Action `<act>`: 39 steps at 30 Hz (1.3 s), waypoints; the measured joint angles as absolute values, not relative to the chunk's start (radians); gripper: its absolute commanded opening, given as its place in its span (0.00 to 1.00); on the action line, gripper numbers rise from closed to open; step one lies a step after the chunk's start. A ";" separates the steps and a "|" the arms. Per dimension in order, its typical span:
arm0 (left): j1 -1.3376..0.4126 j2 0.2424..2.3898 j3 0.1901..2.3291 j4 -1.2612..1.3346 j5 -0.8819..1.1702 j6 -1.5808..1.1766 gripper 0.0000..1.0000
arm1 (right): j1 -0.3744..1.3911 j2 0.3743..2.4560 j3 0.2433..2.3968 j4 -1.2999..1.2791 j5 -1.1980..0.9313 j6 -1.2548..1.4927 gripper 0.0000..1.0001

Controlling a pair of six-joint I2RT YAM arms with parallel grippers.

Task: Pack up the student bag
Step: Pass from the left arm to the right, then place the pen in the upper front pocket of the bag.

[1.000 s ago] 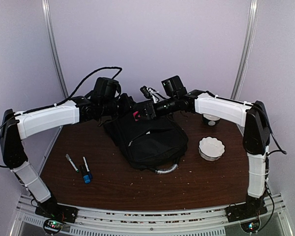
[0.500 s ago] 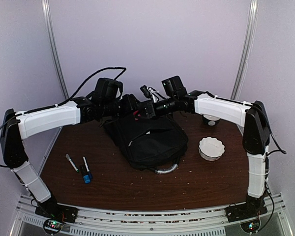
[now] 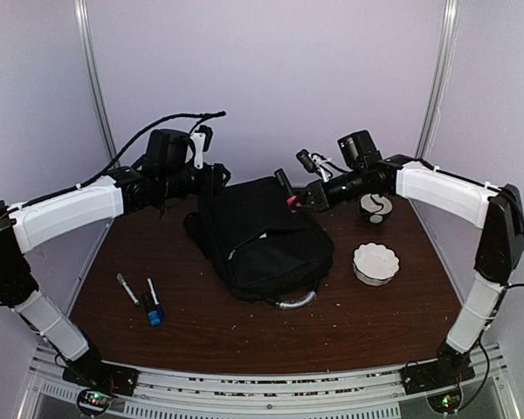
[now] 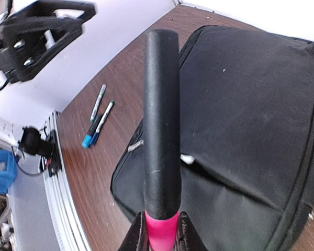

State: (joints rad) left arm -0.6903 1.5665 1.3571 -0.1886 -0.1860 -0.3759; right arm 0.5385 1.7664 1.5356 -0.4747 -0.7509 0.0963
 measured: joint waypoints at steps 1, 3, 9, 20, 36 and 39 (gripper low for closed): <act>-0.691 1.554 1.343 -0.174 -0.171 -0.330 0.59 | 0.536 1.730 1.521 -0.504 -0.747 0.063 0.04; -0.691 1.530 1.297 -0.129 -0.139 -0.251 0.57 | 0.533 1.665 1.484 -0.552 -0.741 0.003 0.04; -0.700 1.505 1.160 -0.062 -0.017 -0.068 0.50 | 0.531 1.538 1.287 -0.703 -0.740 -0.122 0.05; -0.754 1.545 1.131 -0.022 0.052 0.002 0.47 | 0.531 1.655 1.224 -0.850 -0.948 -0.150 0.07; -0.783 1.526 1.079 -0.020 -0.035 -0.078 0.48 | 0.531 1.962 1.457 -0.805 -0.987 0.106 0.10; -0.786 1.522 1.078 -0.019 -0.040 -0.093 0.48 | 0.532 2.036 1.525 -0.807 -0.986 0.146 0.10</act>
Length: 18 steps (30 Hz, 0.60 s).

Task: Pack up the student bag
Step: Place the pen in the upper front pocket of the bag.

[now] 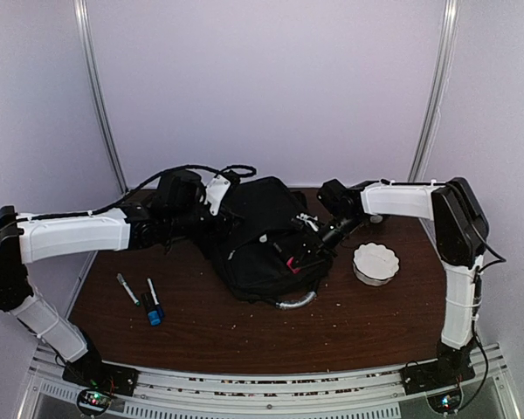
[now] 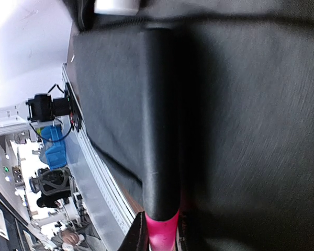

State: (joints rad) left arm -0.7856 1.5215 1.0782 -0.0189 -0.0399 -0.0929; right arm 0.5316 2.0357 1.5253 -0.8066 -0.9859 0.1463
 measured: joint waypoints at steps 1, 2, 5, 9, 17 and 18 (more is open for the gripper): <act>-0.786 1.518 1.077 -0.018 -0.041 -0.100 0.48 | 0.532 2.056 1.549 -0.808 -0.985 0.159 0.10; -0.786 1.515 1.076 -0.017 -0.041 -0.104 0.48 | 0.532 2.074 1.576 -0.811 -0.983 0.171 0.10; -0.787 1.508 1.071 -0.015 -0.042 -0.115 0.48 | 0.532 2.109 1.661 -0.807 -0.966 0.215 0.10; -0.788 1.505 1.069 -0.016 -0.046 -0.129 0.48 | 0.531 2.157 1.768 -0.777 -0.935 0.282 0.10; -0.797 1.480 1.060 -0.016 -0.064 -0.147 0.48 | 0.532 2.261 1.897 -0.715 -0.897 0.382 0.26; -0.798 1.479 1.060 -0.015 -0.068 -0.149 0.48 | 0.532 2.273 1.917 -0.711 -0.896 0.393 0.29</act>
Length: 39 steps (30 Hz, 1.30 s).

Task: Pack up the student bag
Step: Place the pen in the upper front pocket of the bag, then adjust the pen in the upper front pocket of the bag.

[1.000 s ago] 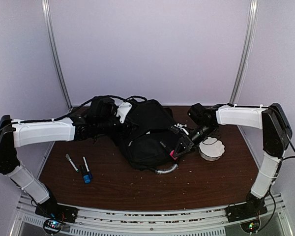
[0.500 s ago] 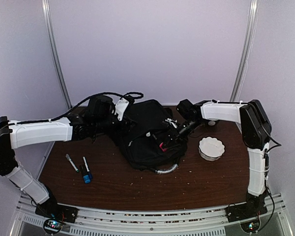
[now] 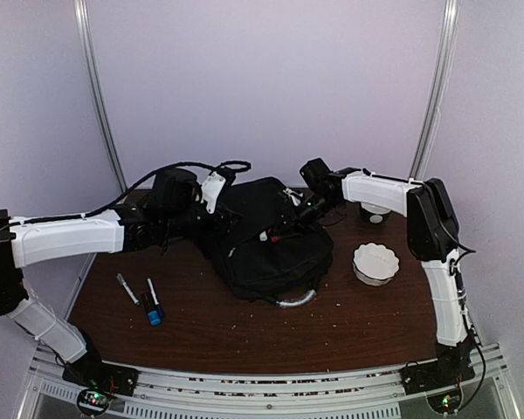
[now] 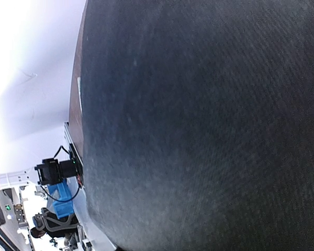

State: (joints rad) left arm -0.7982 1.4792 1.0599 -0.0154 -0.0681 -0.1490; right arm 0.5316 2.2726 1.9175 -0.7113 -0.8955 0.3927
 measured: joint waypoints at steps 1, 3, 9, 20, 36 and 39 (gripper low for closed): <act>-0.799 1.478 1.060 -0.015 -0.071 -0.150 0.48 | 0.532 2.278 1.928 -0.706 -0.896 0.398 0.31; -0.801 1.477 1.060 -0.016 -0.076 -0.152 0.48 | 0.532 2.281 1.938 -0.695 -0.895 0.408 0.34; -0.801 1.467 1.052 -0.016 -0.094 -0.155 0.48 | 0.532 2.255 1.892 -0.667 -0.886 0.392 0.43; -0.802 1.456 1.052 -0.018 -0.105 -0.136 0.49 | 0.527 2.047 1.720 -0.691 -0.766 0.245 0.03; -0.802 1.430 1.036 -0.060 -0.174 -0.133 0.51 | 0.678 1.985 1.643 -0.682 -0.464 -0.226 0.00; -0.802 1.430 1.036 -0.063 -0.180 -0.133 0.51 | 0.684 2.001 1.658 -0.656 -0.407 -0.258 0.00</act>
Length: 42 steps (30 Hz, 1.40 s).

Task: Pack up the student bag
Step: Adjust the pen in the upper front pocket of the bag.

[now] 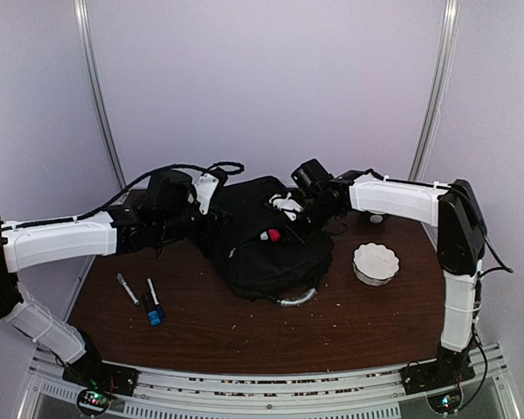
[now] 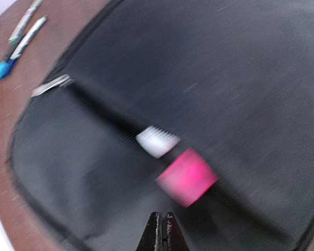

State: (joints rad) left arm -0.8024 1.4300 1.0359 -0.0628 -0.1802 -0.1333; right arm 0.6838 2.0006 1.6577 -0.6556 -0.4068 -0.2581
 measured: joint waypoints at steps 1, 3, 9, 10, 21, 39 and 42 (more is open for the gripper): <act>-0.802 1.430 1.036 -0.062 -0.181 -0.133 0.51 | 0.684 2.014 1.671 -0.643 -0.384 -0.263 0.00; -0.802 1.430 1.036 -0.062 -0.182 -0.135 0.51 | 0.683 2.040 1.682 -0.584 -0.323 -0.264 0.00; -0.802 1.430 1.036 -0.061 -0.186 -0.160 0.52 | 0.686 2.066 1.671 -0.450 -0.186 -0.263 0.00; -0.802 1.430 1.036 -0.061 -0.187 -0.163 0.52 | 0.688 2.066 1.671 -0.443 -0.179 -0.263 0.00; -0.802 1.430 1.015 -0.059 -0.210 -0.183 0.52 | 0.692 2.000 1.584 -0.414 -0.289 -0.263 0.00; -0.804 1.357 1.002 -0.287 -0.609 -0.381 0.78 | 0.738 2.107 1.686 -0.372 -0.314 -0.233 0.00; -0.802 1.348 1.002 -0.332 -0.668 -0.416 0.78 | 0.746 2.104 1.658 -0.308 -0.274 -0.213 0.00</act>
